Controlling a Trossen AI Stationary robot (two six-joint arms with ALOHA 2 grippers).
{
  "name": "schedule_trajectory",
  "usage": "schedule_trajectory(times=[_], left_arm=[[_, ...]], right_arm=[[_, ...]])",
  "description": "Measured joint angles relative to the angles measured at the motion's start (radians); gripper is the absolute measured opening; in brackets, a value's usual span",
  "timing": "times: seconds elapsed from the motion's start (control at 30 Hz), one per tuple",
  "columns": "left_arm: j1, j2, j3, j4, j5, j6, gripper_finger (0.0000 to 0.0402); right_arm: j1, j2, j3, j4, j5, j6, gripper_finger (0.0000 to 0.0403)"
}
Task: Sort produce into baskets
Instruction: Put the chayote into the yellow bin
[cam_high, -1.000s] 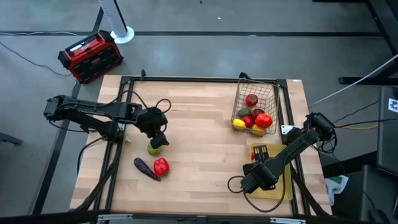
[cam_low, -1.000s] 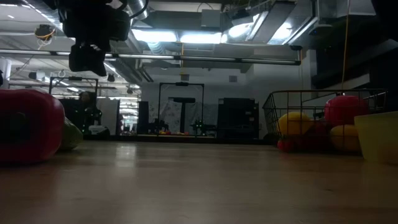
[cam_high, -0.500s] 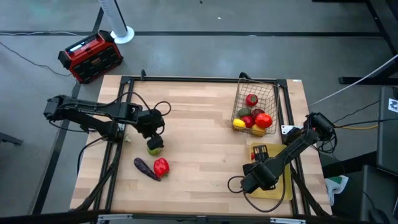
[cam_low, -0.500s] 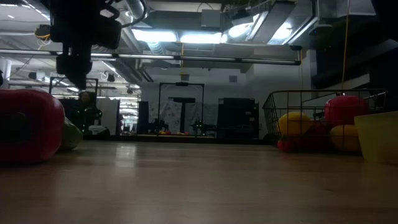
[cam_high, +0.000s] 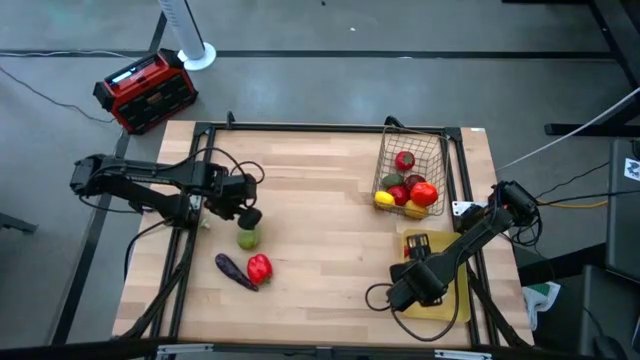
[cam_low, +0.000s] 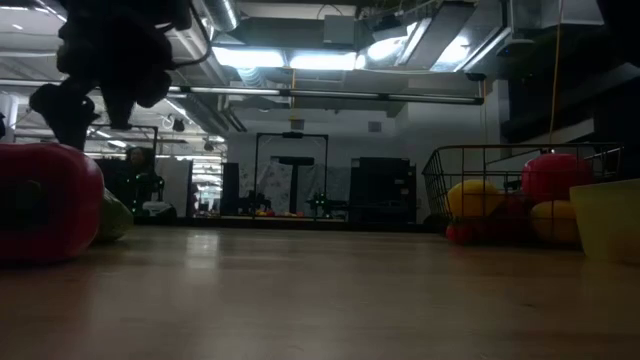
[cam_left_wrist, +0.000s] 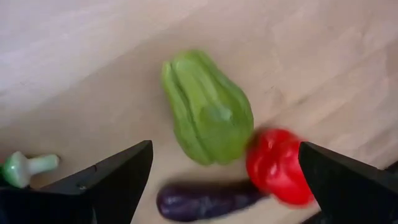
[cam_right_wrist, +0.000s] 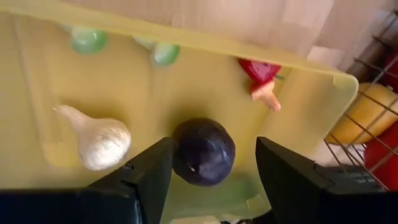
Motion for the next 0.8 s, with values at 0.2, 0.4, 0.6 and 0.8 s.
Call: schedule_trajectory(times=[0.2,0.4,0.6,0.8], left_arm=[[-0.002,0.000,0.000,0.035,-0.030,-0.015,0.0397],[-0.002,0.025,0.000,0.054,-0.070,-0.041,0.0393],[-0.003,0.118,0.000,0.057,-0.088,-0.060,0.0393],[-0.023,0.233,0.000,0.065,-0.088,-0.078,0.0393]], right_arm=[[0.000,0.000,0.000,0.066,0.000,0.000,0.0230],[0.000,0.000,0.000,0.087,0.000,0.000,0.0230],[0.000,0.000,0.001,0.087,0.001,0.000,0.0230],[0.000,0.000,0.001,0.087,0.001,0.000,0.0230]])
